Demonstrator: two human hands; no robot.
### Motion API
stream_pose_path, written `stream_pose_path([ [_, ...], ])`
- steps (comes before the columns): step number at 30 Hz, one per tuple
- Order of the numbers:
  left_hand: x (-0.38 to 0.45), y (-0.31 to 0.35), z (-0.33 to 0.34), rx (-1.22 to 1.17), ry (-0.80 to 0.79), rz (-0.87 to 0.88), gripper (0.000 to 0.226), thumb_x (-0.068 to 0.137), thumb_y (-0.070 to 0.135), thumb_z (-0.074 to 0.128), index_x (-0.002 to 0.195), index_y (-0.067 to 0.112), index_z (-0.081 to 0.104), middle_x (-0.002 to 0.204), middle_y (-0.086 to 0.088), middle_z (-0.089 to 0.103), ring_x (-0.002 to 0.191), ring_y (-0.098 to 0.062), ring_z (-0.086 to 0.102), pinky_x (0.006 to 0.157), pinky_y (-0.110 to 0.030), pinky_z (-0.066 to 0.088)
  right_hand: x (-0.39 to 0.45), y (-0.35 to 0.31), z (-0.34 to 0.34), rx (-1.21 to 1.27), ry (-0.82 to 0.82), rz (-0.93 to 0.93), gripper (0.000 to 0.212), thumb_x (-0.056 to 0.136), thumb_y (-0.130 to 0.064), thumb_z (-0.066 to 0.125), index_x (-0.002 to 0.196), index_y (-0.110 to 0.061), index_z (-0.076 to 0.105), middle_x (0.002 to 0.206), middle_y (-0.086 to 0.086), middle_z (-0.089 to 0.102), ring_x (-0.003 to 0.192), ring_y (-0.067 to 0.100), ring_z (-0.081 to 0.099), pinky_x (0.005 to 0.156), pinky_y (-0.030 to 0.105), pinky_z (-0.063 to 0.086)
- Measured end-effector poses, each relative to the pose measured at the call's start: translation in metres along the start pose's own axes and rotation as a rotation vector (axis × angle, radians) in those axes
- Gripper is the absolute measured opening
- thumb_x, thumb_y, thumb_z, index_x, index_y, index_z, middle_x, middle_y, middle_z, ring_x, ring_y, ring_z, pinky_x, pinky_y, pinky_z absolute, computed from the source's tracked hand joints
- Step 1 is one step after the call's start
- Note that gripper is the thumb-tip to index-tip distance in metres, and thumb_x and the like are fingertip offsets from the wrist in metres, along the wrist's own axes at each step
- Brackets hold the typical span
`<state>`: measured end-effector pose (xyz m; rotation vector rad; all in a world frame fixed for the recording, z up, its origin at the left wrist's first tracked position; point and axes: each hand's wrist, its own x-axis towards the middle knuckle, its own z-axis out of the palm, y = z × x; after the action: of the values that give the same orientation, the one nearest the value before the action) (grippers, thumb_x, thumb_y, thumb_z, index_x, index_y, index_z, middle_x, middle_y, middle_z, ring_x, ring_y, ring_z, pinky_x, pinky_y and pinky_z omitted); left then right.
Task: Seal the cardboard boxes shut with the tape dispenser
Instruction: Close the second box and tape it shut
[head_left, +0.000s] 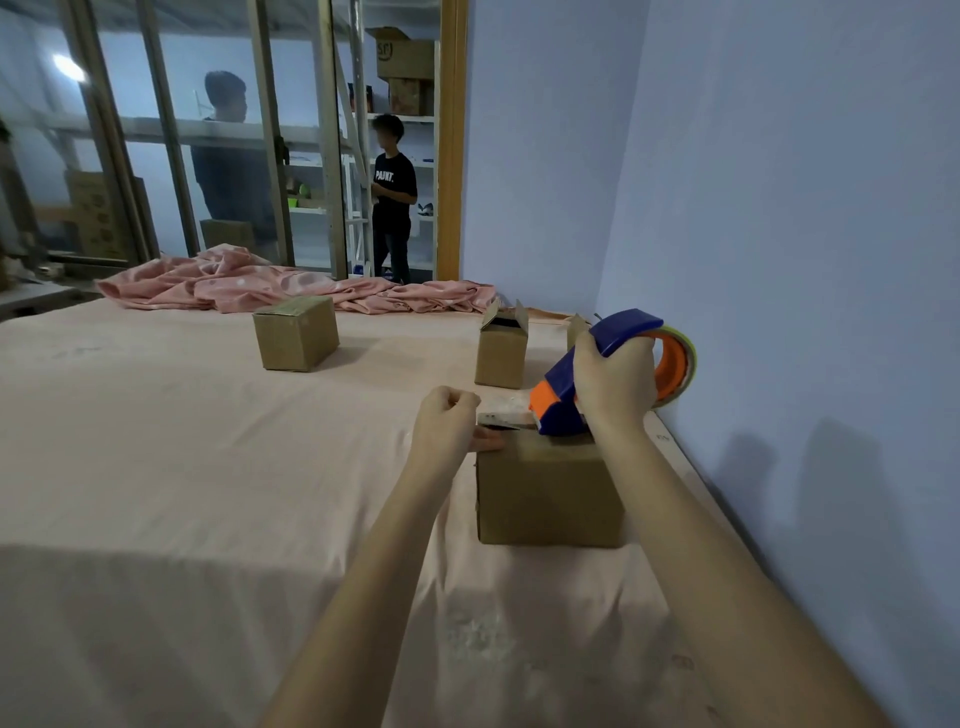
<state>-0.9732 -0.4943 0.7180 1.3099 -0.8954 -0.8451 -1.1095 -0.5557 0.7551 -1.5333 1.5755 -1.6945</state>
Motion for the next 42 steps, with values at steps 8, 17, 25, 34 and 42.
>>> stream_pose_path([
  [8, 0.004, -0.009, 0.003, 0.122, 0.109, 0.061, 0.022, 0.097, 0.019, 0.046, 0.092, 0.002, 0.059, 0.060, -0.004, 0.053, 0.038, -0.008, 0.051, 0.039, -0.019, 0.044, -0.009, 0.011, -0.001, 0.027, 0.021, 0.015, 0.040, 0.087, -0.026, 0.064, 0.120, -0.012, 0.044, 0.105, 0.002, 0.059, 0.093, 0.016, 0.058, 0.061, 0.020, 0.043],
  [17, 0.003, -0.020, -0.003, 0.280, 0.117, 0.113, 0.030, 0.099, 0.021, 0.044, 0.078, 0.007, 0.061, 0.046, -0.001, 0.051, 0.030, -0.005, 0.049, 0.051, -0.031, 0.052, -0.015, 0.020, -0.011, 0.099, 0.044, 0.036, 0.040, 0.088, -0.025, 0.063, 0.120, -0.010, 0.043, 0.107, 0.006, 0.060, 0.091, 0.015, 0.059, 0.066, 0.021, 0.047],
  [25, 0.005, -0.033, -0.006, 0.427, 0.135, 0.123, 0.032, 0.098, 0.020, 0.045, 0.084, 0.001, 0.065, 0.048, -0.003, 0.050, 0.035, -0.011, 0.049, 0.033, -0.017, 0.040, -0.012, 0.013, -0.003, -0.092, -0.012, -0.094, 0.036, 0.089, -0.027, 0.060, 0.117, -0.008, 0.044, 0.103, 0.008, 0.063, 0.089, 0.021, 0.061, 0.062, 0.024, 0.043],
  [34, 0.004, -0.036, 0.002, 0.698, 0.185, 0.100, 0.041, 0.099, 0.026, 0.040, 0.062, 0.007, 0.042, 0.062, -0.011, 0.055, 0.065, -0.035, 0.065, 0.057, -0.031, 0.046, -0.014, 0.008, -0.003, -0.180, -0.037, -0.155, 0.026, 0.090, -0.027, 0.057, 0.106, -0.012, 0.042, 0.091, 0.001, 0.055, 0.079, 0.015, 0.054, 0.063, 0.027, 0.042],
  [42, 0.007, -0.039, 0.002, 0.829, 0.027, -0.087, 0.059, 0.101, 0.043, 0.022, 0.067, 0.004, 0.050, 0.064, -0.012, 0.066, 0.063, -0.029, 0.067, 0.075, -0.035, 0.056, -0.013, 0.011, -0.003, -0.133, -0.026, -0.095, 0.035, 0.090, -0.028, 0.058, 0.114, -0.008, 0.044, 0.101, 0.008, 0.062, 0.086, 0.020, 0.059, 0.064, 0.026, 0.042],
])
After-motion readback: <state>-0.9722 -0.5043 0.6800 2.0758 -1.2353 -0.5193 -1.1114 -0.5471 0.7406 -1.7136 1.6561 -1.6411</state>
